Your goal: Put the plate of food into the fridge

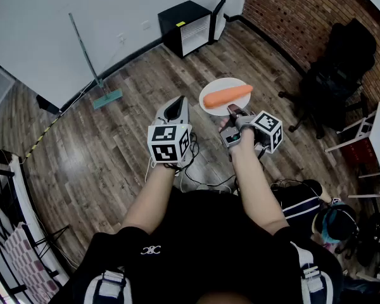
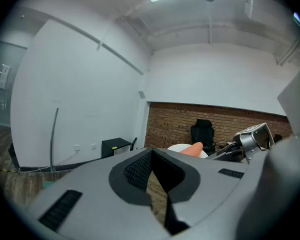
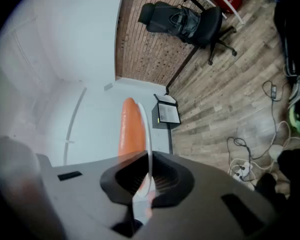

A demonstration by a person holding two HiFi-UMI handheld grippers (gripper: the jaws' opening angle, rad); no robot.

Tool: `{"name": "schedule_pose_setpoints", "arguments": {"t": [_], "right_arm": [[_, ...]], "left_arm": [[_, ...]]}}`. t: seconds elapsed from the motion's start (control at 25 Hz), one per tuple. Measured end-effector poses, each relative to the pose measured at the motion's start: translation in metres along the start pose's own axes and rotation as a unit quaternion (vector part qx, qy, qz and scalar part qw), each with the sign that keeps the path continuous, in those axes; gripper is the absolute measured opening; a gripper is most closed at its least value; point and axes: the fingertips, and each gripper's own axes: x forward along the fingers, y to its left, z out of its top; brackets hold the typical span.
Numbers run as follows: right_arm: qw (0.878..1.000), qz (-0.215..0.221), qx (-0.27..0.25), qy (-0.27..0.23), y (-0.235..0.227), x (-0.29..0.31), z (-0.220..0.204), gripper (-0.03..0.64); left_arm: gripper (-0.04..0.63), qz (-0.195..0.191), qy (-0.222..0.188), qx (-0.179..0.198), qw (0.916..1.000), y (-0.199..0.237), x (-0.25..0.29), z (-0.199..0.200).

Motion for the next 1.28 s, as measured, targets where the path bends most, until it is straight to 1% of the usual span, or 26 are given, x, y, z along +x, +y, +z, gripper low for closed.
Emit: {"name": "schedule_pose_setpoints", "arguments": {"t": [0.12, 0.32, 0.56, 0.76, 1.04, 1.28], "right_arm": [[1.000, -0.003, -0.005, 0.002, 0.000, 0.003, 0.003, 0.026], [1.000, -0.003, 0.000, 0.001, -0.002, 0.002, 0.016, 0.027], [1.000, -0.001, 0.004, 0.004, -0.002, 0.001, 0.030, 0.026], [1.000, -0.007, 0.010, 0.003, -0.002, 0.002, 0.041, 0.028], [1.000, -0.009, 0.011, -0.007, -0.005, 0.017, 0.058, 0.028], [0.999, -0.020, 0.024, -0.010, -0.004, 0.064, 0.075, 0.028]], "left_arm": [[-0.002, 0.001, 0.004, -0.008, 1.0000, 0.000, 0.006, -0.002], [-0.002, -0.004, 0.007, -0.009, 0.9999, -0.009, 0.017, -0.002], [-0.002, -0.008, 0.005, 0.005, 0.9999, -0.026, 0.028, 0.001], [-0.002, -0.020, 0.012, 0.006, 0.9997, -0.034, 0.041, 0.003], [-0.002, -0.034, 0.024, 0.007, 0.9991, -0.033, 0.072, -0.003], [-0.002, -0.044, 0.026, 0.002, 0.9987, -0.008, 0.121, 0.000]]}}
